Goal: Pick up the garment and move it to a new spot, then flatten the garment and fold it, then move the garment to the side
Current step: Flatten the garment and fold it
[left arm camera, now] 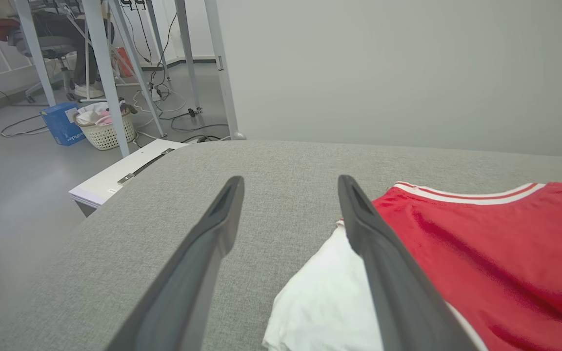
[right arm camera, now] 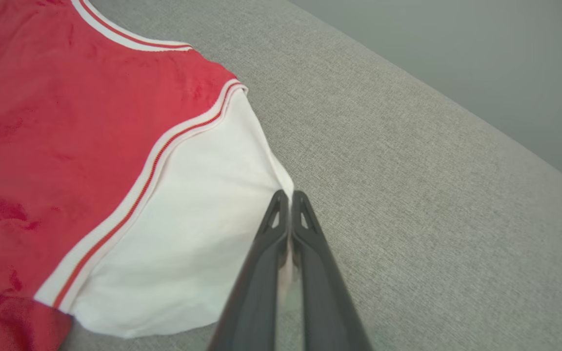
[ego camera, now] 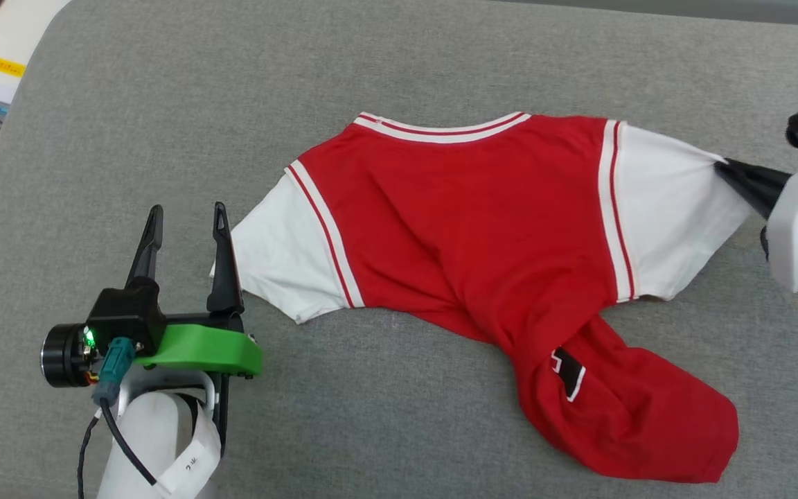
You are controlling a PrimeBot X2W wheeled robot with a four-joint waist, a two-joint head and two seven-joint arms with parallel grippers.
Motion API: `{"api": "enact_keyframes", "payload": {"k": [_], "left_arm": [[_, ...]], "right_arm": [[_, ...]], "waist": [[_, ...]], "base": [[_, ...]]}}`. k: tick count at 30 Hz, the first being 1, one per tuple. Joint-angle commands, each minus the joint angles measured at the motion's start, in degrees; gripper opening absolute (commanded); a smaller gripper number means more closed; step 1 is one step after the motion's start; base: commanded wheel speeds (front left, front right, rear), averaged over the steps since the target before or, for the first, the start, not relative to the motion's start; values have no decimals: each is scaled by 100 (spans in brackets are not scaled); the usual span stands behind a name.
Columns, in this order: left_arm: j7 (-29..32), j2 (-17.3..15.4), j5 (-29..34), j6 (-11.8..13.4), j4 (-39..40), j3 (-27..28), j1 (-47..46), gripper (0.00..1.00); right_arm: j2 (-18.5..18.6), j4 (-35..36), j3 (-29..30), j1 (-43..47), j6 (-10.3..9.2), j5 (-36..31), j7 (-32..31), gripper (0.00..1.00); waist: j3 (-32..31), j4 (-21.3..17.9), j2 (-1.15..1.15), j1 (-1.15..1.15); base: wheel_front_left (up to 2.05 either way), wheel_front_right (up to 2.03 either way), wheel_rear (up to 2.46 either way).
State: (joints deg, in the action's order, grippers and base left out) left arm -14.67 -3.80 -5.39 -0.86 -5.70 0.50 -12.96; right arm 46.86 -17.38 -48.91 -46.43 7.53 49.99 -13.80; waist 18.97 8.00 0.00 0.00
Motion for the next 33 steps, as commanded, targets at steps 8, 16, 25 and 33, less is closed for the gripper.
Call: {"api": "enact_keyframes", "payload": {"k": [8,16,25,33], "left_arm": [[-33,34,159,-131,-19,86,35,100],[-33,44,225,-212,-90,81,-106,100],[-33,65,225,-229,-179,19,-283,100],[-33,55,223,-222,-280,152,-249,100]], "right_arm": [[551,92,910,451,-4,408,-83,0],[414,-874,1348,489,-4,411,-495,0],[-311,-2369,1363,329,-4,-11,-556,0],[-673,-2719,1548,307,-4,-14,532,100]], "waist": [[-42,-373,0,0],[185,-346,0,0],[414,-212,0,0],[187,-289,0,0]], "base": [[0,0,0],[0,0,0],[0,0,0],[0,0,0]]}}
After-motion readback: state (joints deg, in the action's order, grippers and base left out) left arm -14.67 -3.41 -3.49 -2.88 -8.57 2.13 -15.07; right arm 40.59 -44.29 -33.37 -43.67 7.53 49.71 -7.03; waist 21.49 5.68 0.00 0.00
